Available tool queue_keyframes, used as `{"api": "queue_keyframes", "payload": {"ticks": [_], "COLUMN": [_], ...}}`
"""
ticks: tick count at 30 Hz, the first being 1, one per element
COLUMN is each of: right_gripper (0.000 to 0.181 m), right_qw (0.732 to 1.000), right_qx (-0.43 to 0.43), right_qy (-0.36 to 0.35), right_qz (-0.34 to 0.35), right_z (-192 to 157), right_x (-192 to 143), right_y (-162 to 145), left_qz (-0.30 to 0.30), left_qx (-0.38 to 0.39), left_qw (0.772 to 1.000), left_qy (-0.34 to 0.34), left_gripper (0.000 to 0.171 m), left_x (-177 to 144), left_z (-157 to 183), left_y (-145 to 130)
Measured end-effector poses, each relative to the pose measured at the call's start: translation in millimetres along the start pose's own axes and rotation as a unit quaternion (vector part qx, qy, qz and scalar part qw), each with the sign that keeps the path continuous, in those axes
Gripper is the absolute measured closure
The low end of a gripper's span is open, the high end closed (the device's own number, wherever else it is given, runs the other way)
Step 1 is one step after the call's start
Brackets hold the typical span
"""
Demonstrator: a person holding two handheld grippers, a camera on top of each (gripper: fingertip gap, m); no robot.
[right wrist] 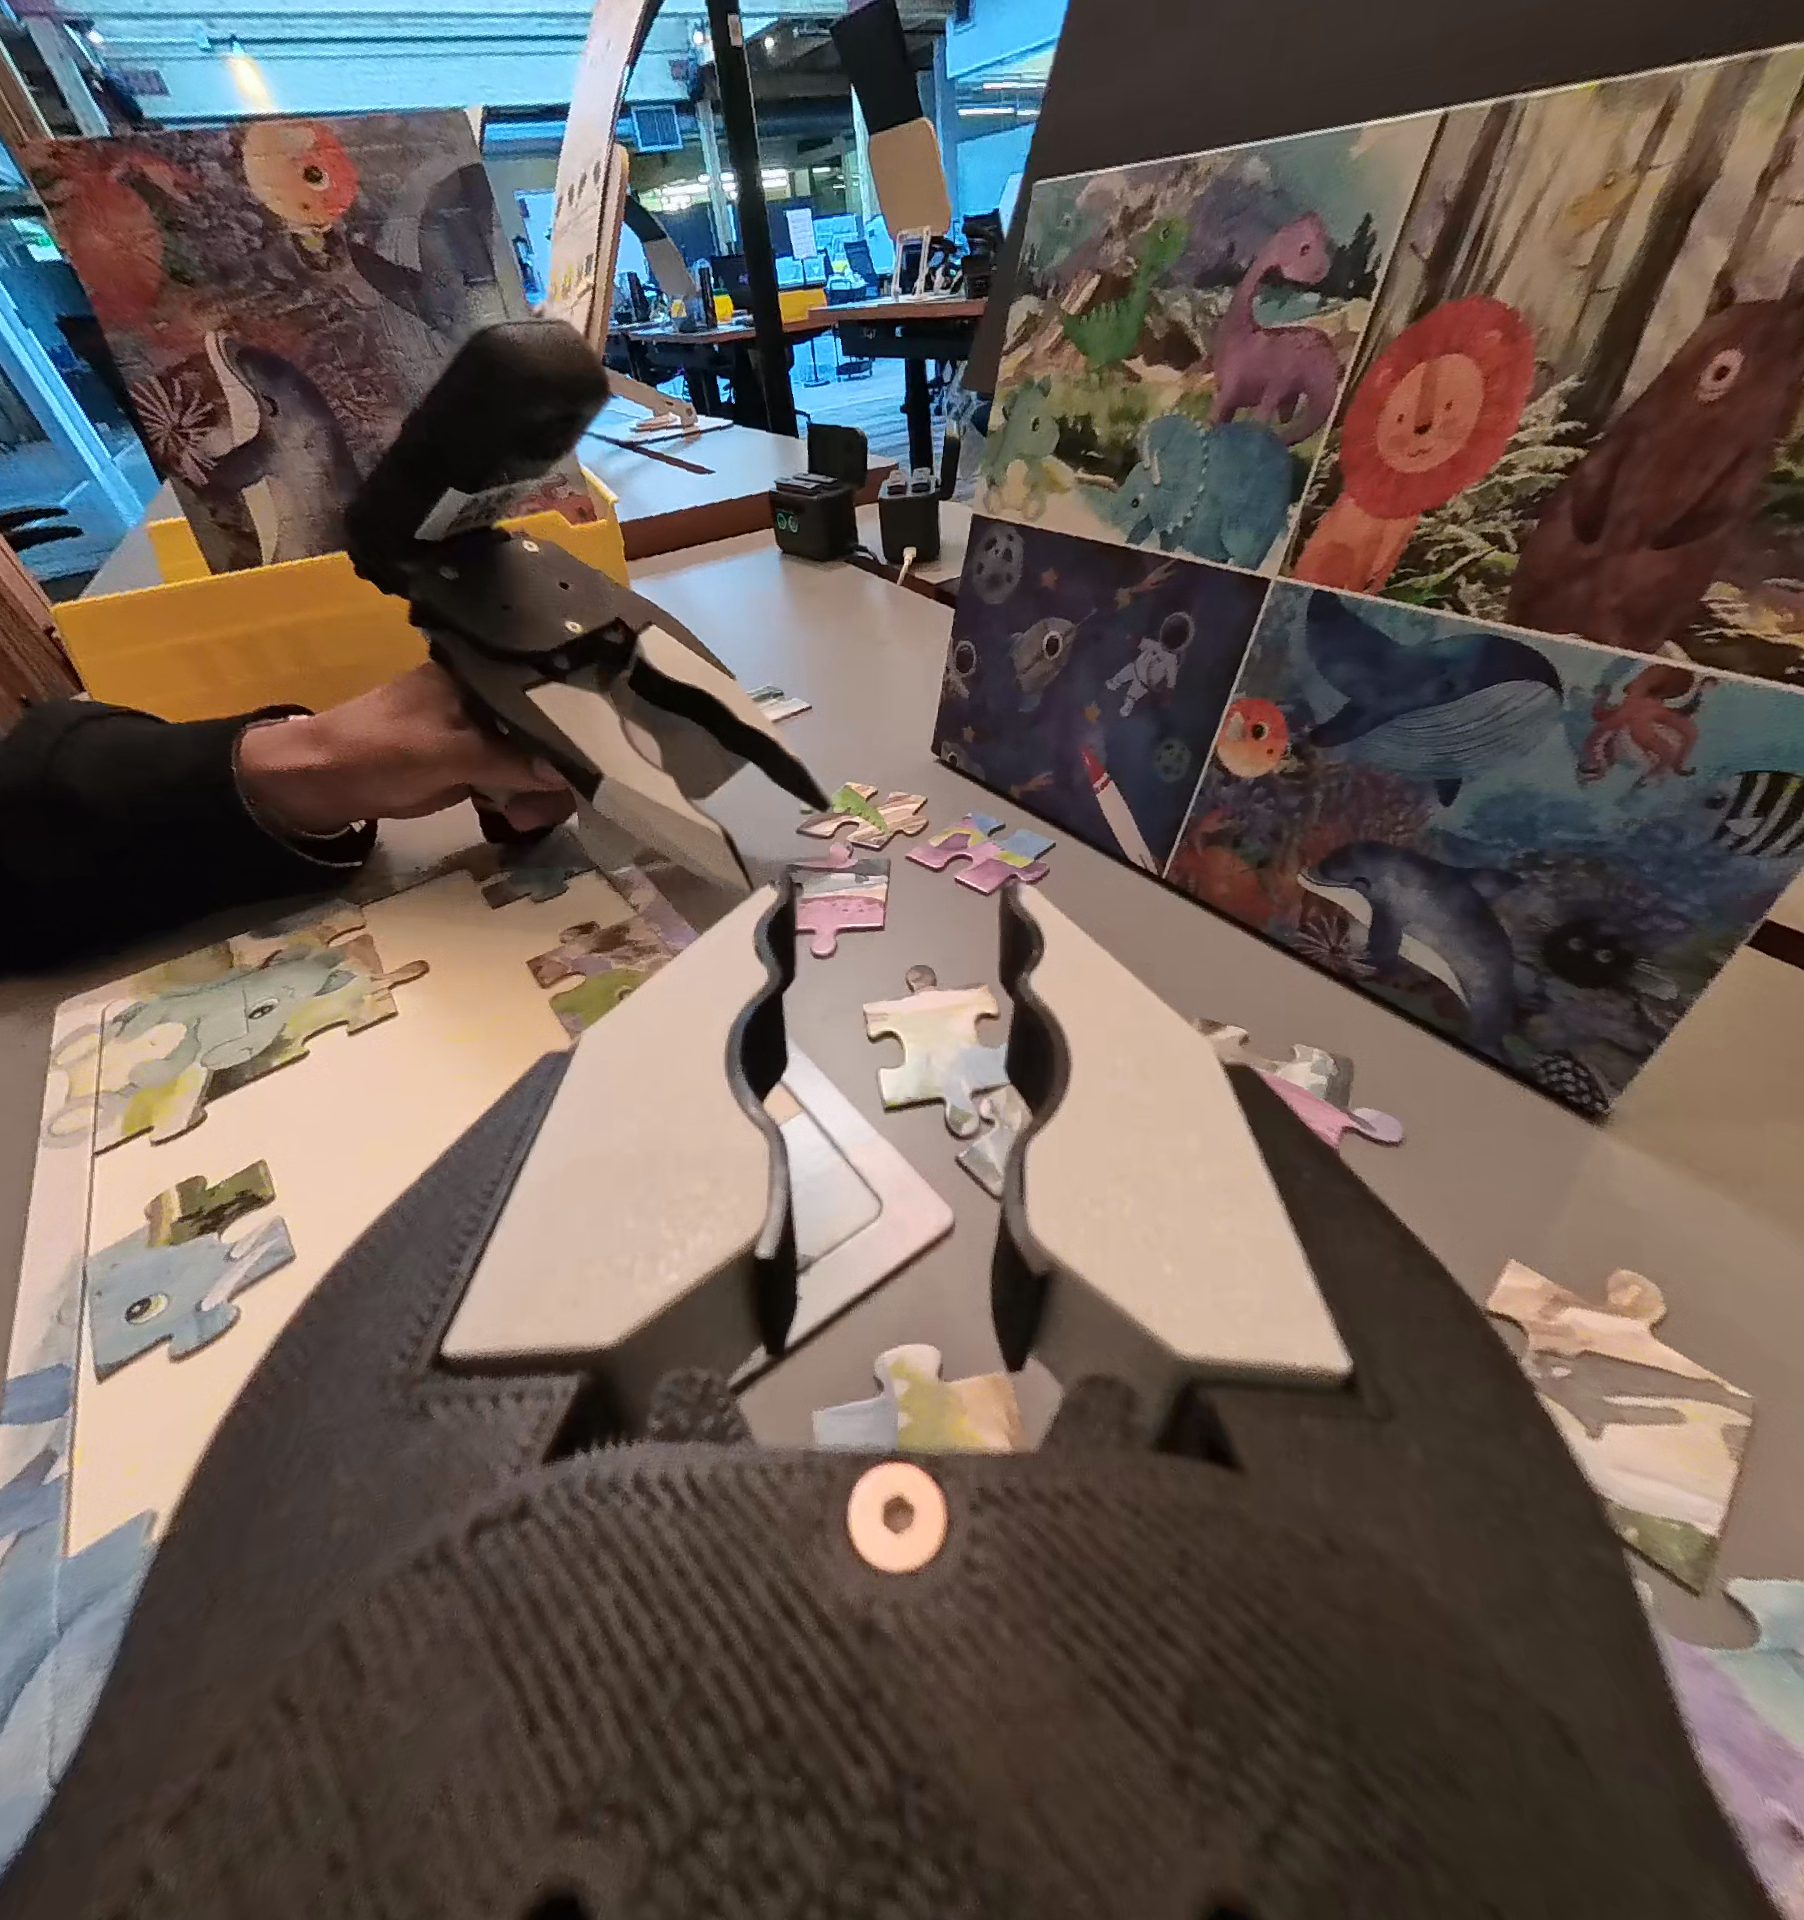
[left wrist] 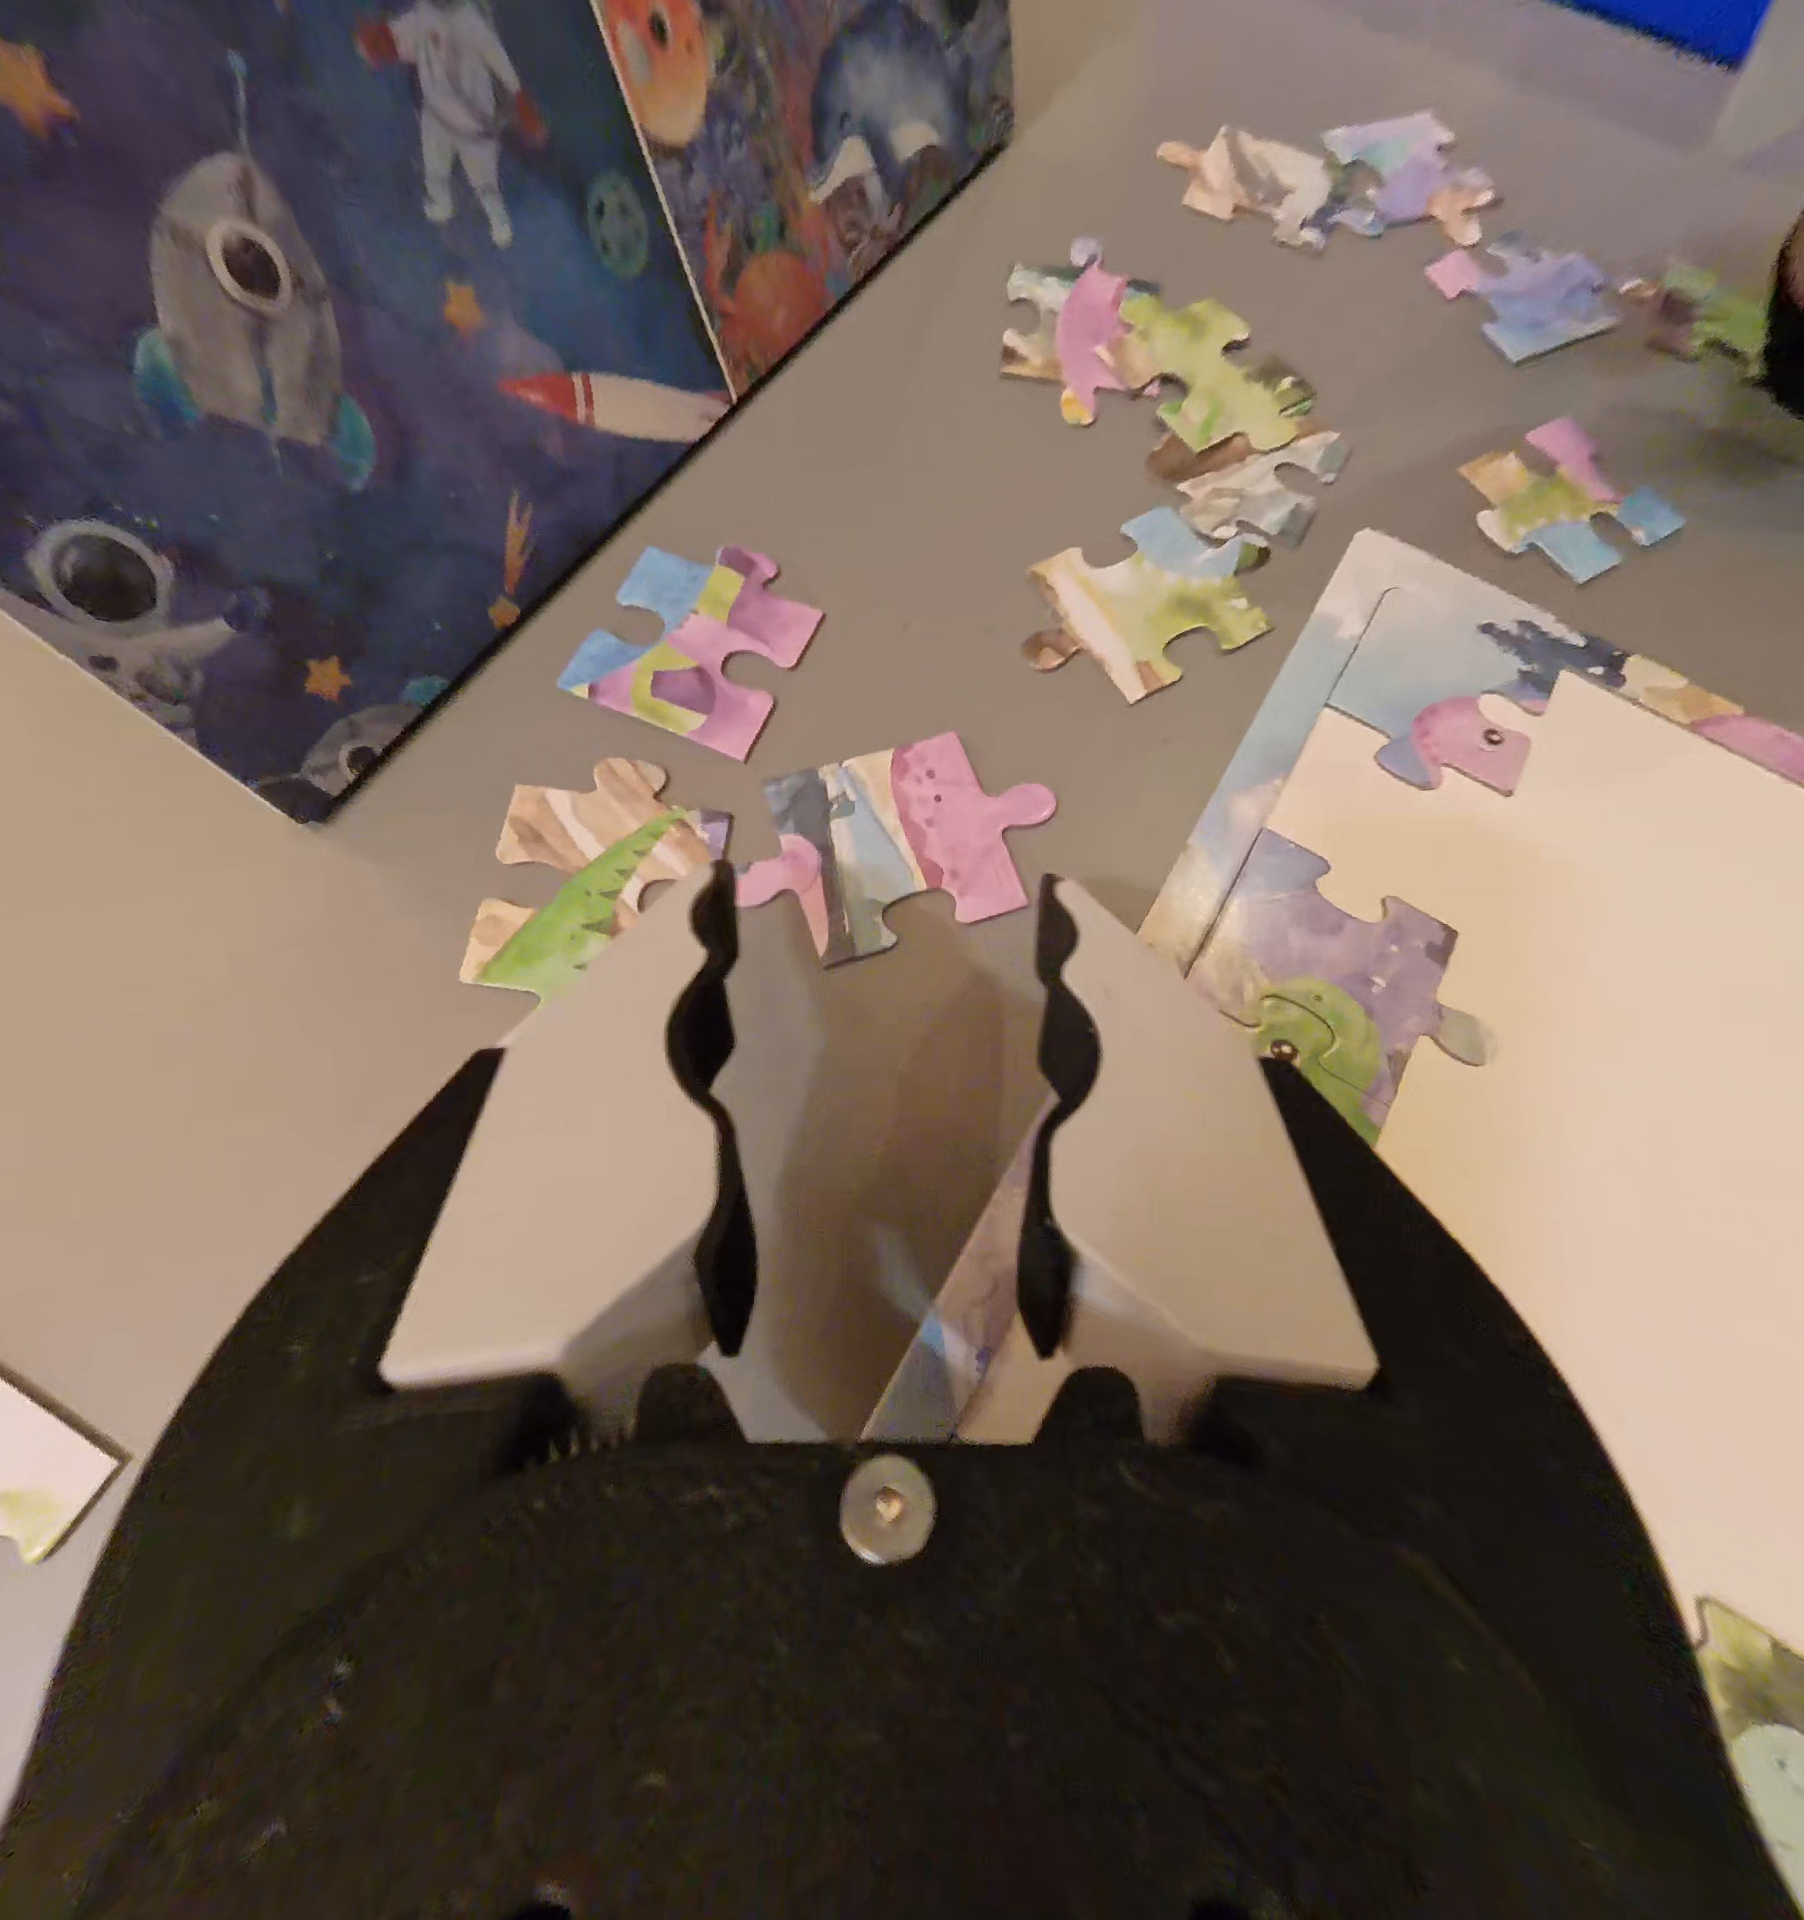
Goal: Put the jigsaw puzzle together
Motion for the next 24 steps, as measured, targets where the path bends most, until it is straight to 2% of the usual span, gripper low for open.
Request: {"api": "queue_keyframes", "payload": {"ticks": [2,5,8,10,15,17,22,24], "right_gripper": [0.144,0.144,0.144,0.144,0.145,0.145,0.145,0.145], "right_qw": [1.0,1.0,1.0,1.0,1.0,1.0,1.0,1.0], "right_qx": [-0.002,-0.009,-0.007,-0.002,-0.001,-0.004,-0.004,-0.005], "right_qy": [0.002,-0.002,-0.004,-0.003,-0.002,-0.003,-0.001,-0.001], "right_qz": [0.002,0.002,0.006,0.01,0.012,0.01,0.009,0.009], "right_z": [-1.7,-2.6,-1.5,-0.3,-0.3,-0.8,-1.6,-1.9], "right_x": [0.3,-0.7,-2.4,-3.1,-3.2,-3.1,-2.7,-2.5], "right_y": [1.5,3.5,3.6,3.1,3.2,3.7,4.0,4.1], "left_qz": [-0.008,-0.015,-0.05,-0.053,-0.047,-0.043,-0.042,-0.039], "left_qx": [0.014,0.04,0.064,0.062,0.067,0.071,0.072,0.069], "left_qw": [1.0,0.998,0.995,0.996,0.997,0.996,0.996,0.996], "left_qy": [0.022,0.044,0.051,0.029,0.016,0.015,0.022,0.033], "left_gripper": [0.102,0.1,0.1,0.117,0.139,0.158,0.156,0.142], "left_x": [3.5,8.3,16.2,16.2,13.9,12.6,12.1,11.8], "left_z": [2.8,8.1,12.8,16.7,17.7,17.2,15.1,13.5], "left_y": [1.0,2.7,0.3,0.4,0.1,-0.2,-1.1,-0.6]}}
Point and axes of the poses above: each gripper's, where its closed fingertips meet, x out along the fingers, y out of its top, z = x × y across the jaws, the point moved 9 cm from there along -x, back along the fingers, and after that the axes turned 14 degrees about y, right-handed, at the moved point
